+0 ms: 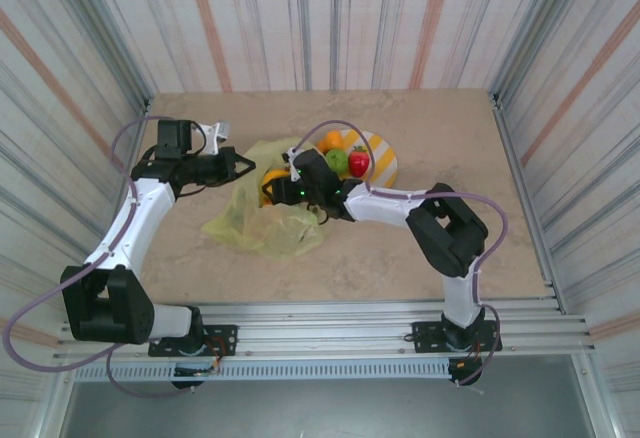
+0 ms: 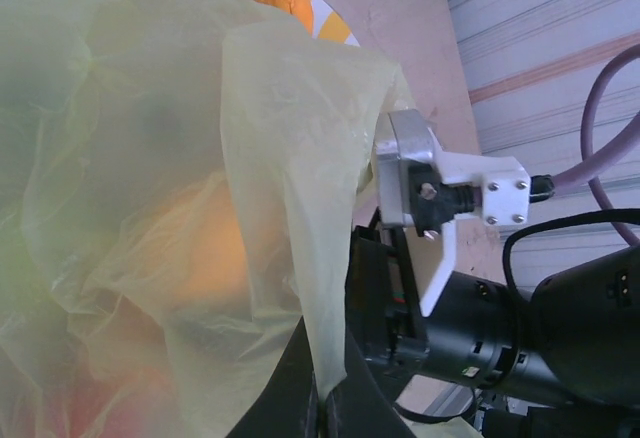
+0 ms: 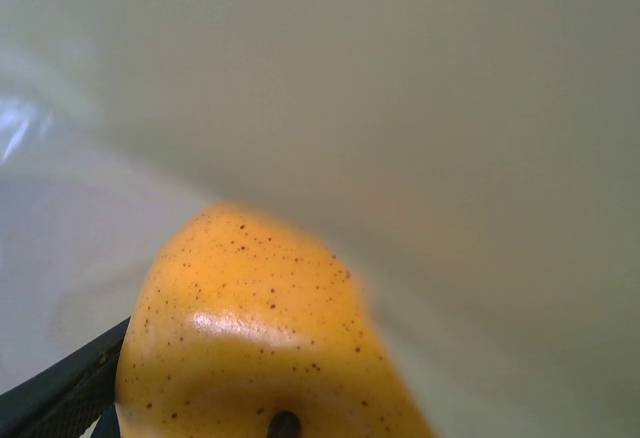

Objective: Place the fruits into the plastic bag

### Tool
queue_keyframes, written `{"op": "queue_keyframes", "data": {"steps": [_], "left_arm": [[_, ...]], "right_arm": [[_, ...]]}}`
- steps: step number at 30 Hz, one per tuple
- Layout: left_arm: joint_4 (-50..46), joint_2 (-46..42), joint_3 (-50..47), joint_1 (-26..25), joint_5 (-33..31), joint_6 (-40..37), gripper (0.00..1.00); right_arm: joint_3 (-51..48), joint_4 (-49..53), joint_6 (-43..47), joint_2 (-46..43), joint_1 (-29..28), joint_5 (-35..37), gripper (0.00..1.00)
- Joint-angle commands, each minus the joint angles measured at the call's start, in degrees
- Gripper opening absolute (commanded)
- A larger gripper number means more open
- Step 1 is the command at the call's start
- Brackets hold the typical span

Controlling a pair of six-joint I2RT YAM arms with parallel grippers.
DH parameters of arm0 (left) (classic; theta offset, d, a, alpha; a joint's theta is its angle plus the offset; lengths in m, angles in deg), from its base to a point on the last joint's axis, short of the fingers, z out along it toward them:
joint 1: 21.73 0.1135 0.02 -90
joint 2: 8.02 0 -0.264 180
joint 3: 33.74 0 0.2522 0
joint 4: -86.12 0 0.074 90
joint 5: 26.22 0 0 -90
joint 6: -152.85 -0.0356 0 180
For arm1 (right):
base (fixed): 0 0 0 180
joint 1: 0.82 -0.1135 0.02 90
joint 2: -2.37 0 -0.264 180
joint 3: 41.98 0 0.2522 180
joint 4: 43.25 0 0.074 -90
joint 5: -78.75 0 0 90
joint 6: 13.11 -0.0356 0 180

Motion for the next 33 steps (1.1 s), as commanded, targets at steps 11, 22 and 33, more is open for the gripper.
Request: {"op": "queue_keyframes", "data": {"steps": [11,22,33], "left_arm": [[-0.3,-2.1,-0.5,-0.4,0.0,-0.2,0.0],[-1.6,-1.8,0.0,-0.2,-1.8,-0.8,0.0],[-2.1,-1.6,0.1,0.2,-2.5,-0.9,0.0]], "right_arm": [[6.7,-3.2,-5.8,8.3,-2.1,6.1,0.75],[2.8,-2.1,-4.9,4.7,-0.5,3.5,0.95],[-4.0,-2.8,-4.2,-1.7,1.2,1.7,0.99]]}}
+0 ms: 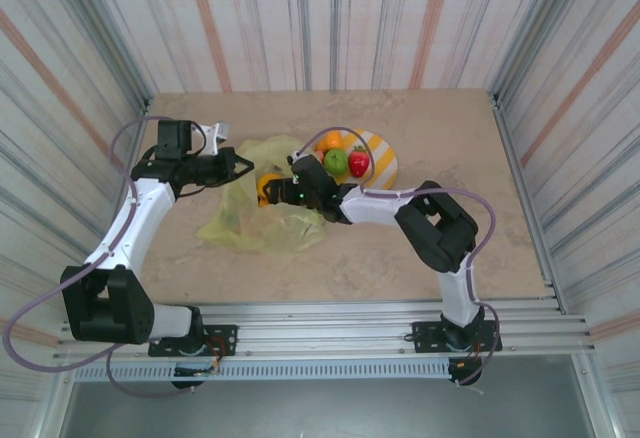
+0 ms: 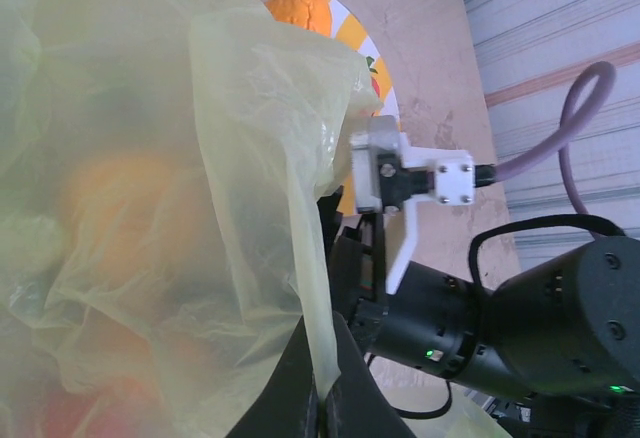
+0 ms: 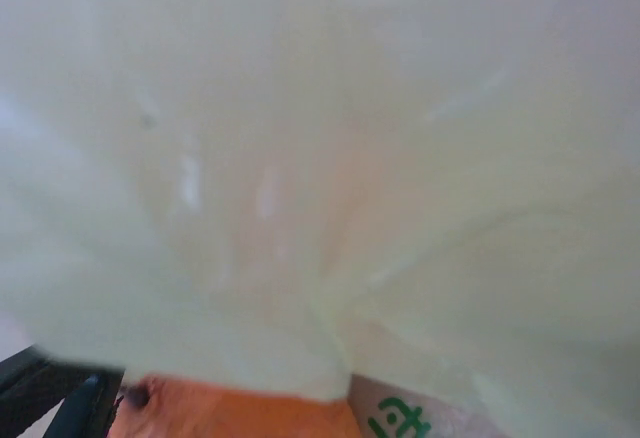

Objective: Place the fruits into the plastic bag

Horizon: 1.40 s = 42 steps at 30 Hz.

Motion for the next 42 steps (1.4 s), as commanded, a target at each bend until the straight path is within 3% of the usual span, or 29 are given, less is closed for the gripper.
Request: {"op": "queue_keyframes", "data": {"steps": [1,14,24,27,29,32,36,42], "left_arm": [[-1.6,-1.6,0.1,0.2,-0.7,-0.8,0.0],[-2.4,-1.3,0.0,1.0,-3.6,-1.8,0.0],[-2.6,-0.9,-0.1,1.2,-4.6,-2.3,0.0],[-2.9,-1.0,0.0,1.2,-4.9,-2.4,0.0],[-2.9,-1.1,0.1,1.2,-5.1,-2.6,0.0],[-2.9,-1.1,0.1,1.4,-4.8,-2.3,0.0],[-2.9,-0.9,0.1,1.5,-4.3,-2.0,0.0],[-2.9,-0.6,0.2,1.5,-4.1,-1.9,0.0]], "right_arm": [[-2.2,-0.2,0.6,-4.2,0.6,-2.0,0.99],[-16.6,-1.0,5.2,-21.3,3.2,-7.7,1.0],[-20.2,-1.2,8.2,-30.8,7.2,-13.4,0.99],[-21.0,0.5,9.6,-33.6,8.6,-10.0,1.0],[-20.3,5.8,10.3,-34.9,10.6,-3.3,1.0],[-17.7,14.7,9.5,-33.9,15.2,4.3,1.0],[-14.6,18.2,9.4,-28.9,20.7,5.7,0.99],[-5.6,23.7,11.4,-17.9,23.6,6.5,0.97]]}}
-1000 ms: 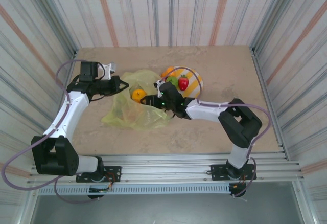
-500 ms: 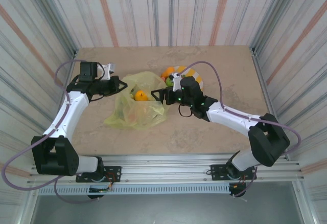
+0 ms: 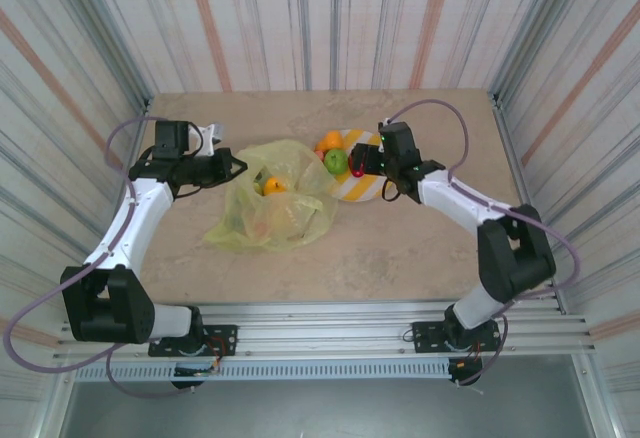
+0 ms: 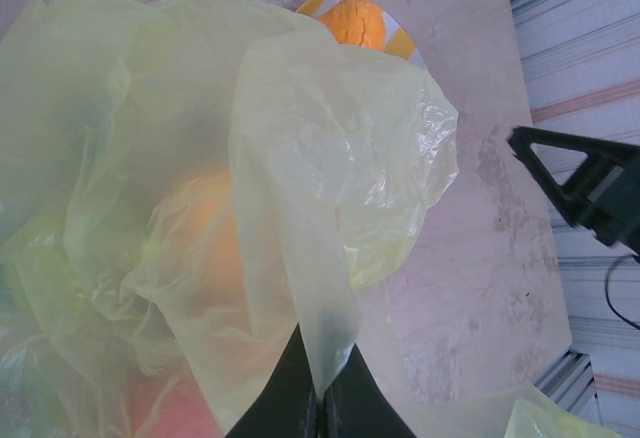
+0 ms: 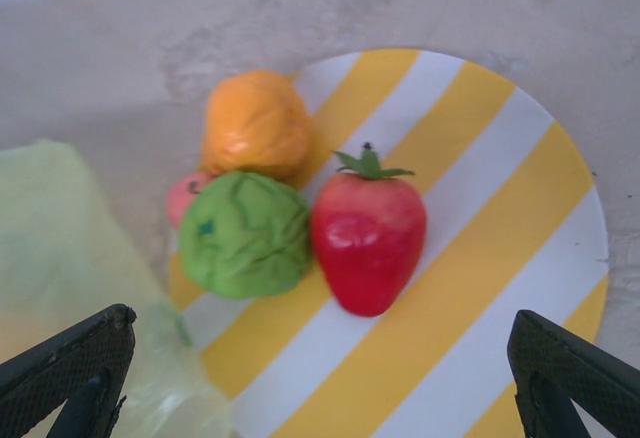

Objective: Place the fruits into the plastic bag

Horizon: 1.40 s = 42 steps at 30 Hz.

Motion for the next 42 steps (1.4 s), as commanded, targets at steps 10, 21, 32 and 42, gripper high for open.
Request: {"op": "queue_keyframes", "data": {"steps": [10,21,32,42], "left_arm": [[-1.6,-0.8,0.2,0.5,0.6,-0.9,0.0],[-1.7,-0.7,0.3,0.6,1.2,-0.6,0.0],[-1.6,-0.5,0.3,0.6,1.3,-0.5,0.0],[-1.7,-0.3,0.5,0.6,1.5,-0.4,0.0]], "right_arm": [[15.6,11.3,2.4,17.6,1.4,0.2,0.87],[21.8,14.4,2.9,24.3,1.5,0.7,0.82],[23.4,17.0,3.3,25.7,2.7,3.0,0.73],[24.2,17.0,3.2,26.9,3.0,0.7,0.63]]}}
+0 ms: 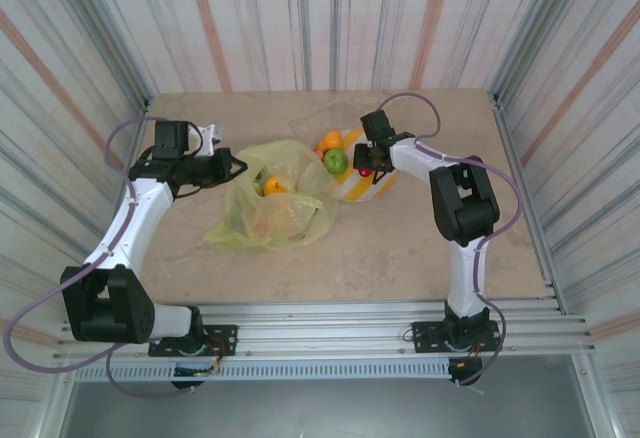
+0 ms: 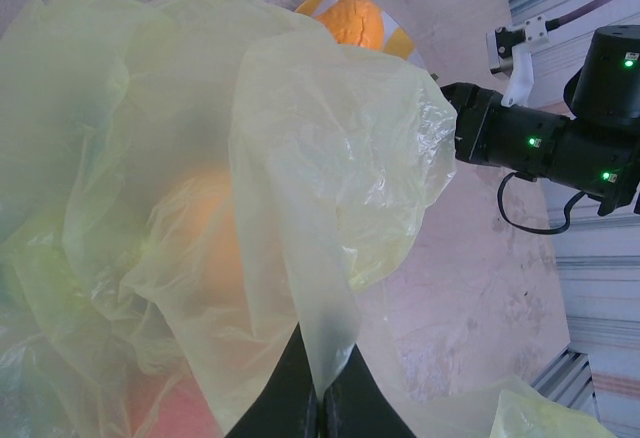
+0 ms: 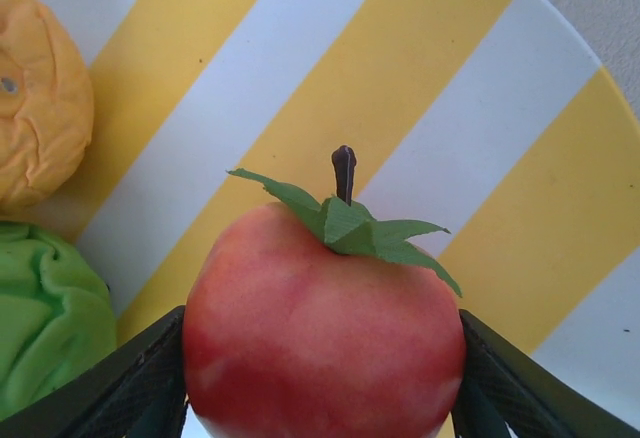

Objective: Place the fruits into the plastic bag

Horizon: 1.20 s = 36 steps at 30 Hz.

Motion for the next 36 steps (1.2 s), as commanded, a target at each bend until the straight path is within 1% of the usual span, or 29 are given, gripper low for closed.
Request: {"op": "queue_keyframes", "data": {"steps": [1,6,10,12,16,20,23,26,31,36], "left_arm": [[-1.6,-0.3,0.4,0.5,1.4,-0.4,0.0],[-1.7,-0.4,0.4,0.5,1.5,-0.4,0.0],[-1.8,-0.4,0.4,0.5,1.6,-0.3,0.0],[-1.7,-0.3,0.4,0.5,1.6,-0.3,0.0],[-1.5,-0.2,0.3,0.5,2.2,0.2,0.0],[-1.3,0.1,0.3,0.4,2.9,0.5,0.0],[-1.0,0.1,0.3,0.3,3.3,0.6,0.0],[-0.7,-0.1,0.2,0.1,3.7,0.8,0.0],[-0.6,0.0,0.2,-0.5,4.2,0.6,0.0],[-0.5,-0.3,0.3,-0.9,4.7,0.5,0.0]], "right_arm": [[1.4,1.6,1.1,0.7,0.3,-0.7,0.62],[-1.1,1.1,1.4,-3.4,0.6,-0.8,0.58],[-6.9,-0.3,1.4,-10.9,0.6,-2.2,0.57],[-11.3,-2.1,1.3,-15.9,0.6,-5.0,0.57],[-21.1,-6.3,0.9,-26.4,-0.6,-13.1,0.55],[-27.6,-9.0,0.6,-32.1,-3.9,-19.4,0.54],[-29.6,-11.5,2.7,-32.7,-8.3,-20.1,0.54],[-29.1,-13.7,4.9,-30.4,-12.7,-20.3,0.55],[-26.2,-16.4,7.9,-24.9,-17.2,-23.0,0.54],[-22.9,-18.0,10.1,-21.6,-20.5,-25.3,0.54]]}}
